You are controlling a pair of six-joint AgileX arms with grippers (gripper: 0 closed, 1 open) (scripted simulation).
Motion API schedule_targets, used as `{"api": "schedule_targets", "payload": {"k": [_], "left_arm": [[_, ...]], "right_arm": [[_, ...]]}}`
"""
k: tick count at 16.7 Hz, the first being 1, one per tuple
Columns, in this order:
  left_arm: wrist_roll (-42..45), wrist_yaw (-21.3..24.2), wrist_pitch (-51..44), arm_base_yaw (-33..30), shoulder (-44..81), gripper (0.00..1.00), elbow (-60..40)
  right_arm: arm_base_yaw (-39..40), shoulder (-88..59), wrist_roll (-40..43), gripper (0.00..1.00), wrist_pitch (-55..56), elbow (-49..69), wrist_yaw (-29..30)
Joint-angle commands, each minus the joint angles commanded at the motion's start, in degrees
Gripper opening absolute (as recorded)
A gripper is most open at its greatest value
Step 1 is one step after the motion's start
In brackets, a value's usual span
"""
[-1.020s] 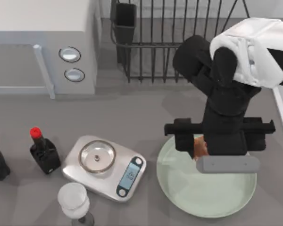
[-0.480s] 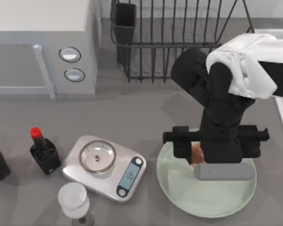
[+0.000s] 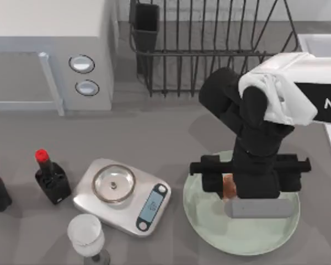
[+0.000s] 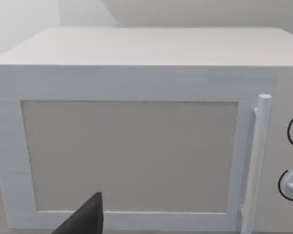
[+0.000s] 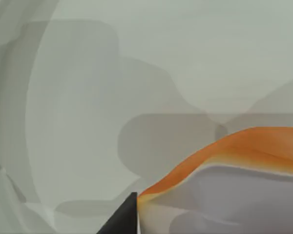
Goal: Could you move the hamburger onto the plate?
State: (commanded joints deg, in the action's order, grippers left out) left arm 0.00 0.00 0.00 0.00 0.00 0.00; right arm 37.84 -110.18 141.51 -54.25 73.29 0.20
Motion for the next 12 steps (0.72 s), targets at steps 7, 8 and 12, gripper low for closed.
{"api": "schedule_targets", "payload": {"k": [7, 8, 12], "left_arm": [[0.00, 0.00, 0.00, 0.00, 0.00, 1.00, 0.00], [0.00, 0.00, 0.00, 0.00, 0.00, 1.00, 0.00], [0.00, 0.00, 0.00, 0.00, 0.00, 1.00, 0.00]], "right_arm": [[0.00, 0.00, 0.00, 0.60, 0.00, 0.00, 0.00], [0.00, 0.00, 0.00, 0.68, 0.00, 0.00, 0.00], [0.00, 0.00, 0.00, 0.98, 0.00, 0.00, 0.00]]}}
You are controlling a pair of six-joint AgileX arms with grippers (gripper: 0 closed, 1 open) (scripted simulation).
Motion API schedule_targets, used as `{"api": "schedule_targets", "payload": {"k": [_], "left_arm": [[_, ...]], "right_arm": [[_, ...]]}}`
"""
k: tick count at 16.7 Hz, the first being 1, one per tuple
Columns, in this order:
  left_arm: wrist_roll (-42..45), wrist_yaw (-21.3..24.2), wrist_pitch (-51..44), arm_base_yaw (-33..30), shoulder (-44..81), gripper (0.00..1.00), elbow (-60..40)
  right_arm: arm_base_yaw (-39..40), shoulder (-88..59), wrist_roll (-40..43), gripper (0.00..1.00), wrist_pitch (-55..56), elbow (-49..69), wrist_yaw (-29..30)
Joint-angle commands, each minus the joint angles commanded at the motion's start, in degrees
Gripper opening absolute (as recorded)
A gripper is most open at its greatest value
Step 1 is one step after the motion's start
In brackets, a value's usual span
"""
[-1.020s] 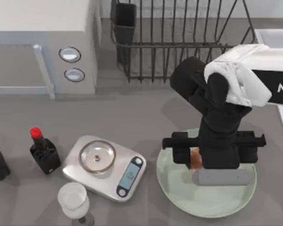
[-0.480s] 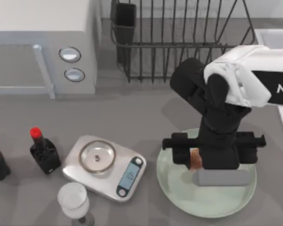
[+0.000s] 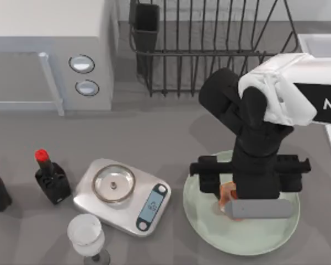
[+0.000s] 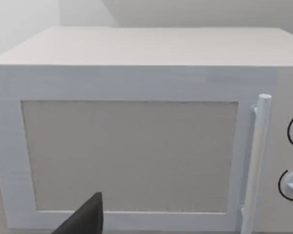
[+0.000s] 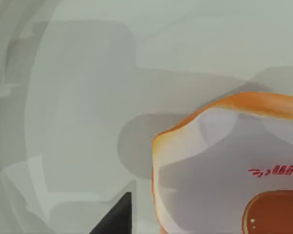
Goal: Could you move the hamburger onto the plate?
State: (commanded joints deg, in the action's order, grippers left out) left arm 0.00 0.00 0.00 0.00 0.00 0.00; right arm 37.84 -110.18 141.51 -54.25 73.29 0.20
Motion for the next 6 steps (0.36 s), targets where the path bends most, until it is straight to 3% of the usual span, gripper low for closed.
{"api": "schedule_targets", "payload": {"k": [6], "left_arm": [[0.00, 0.00, 0.00, 0.00, 0.00, 1.00, 0.00]], "right_arm": [[0.00, 0.00, 0.00, 1.00, 0.00, 0.00, 0.00]]}}
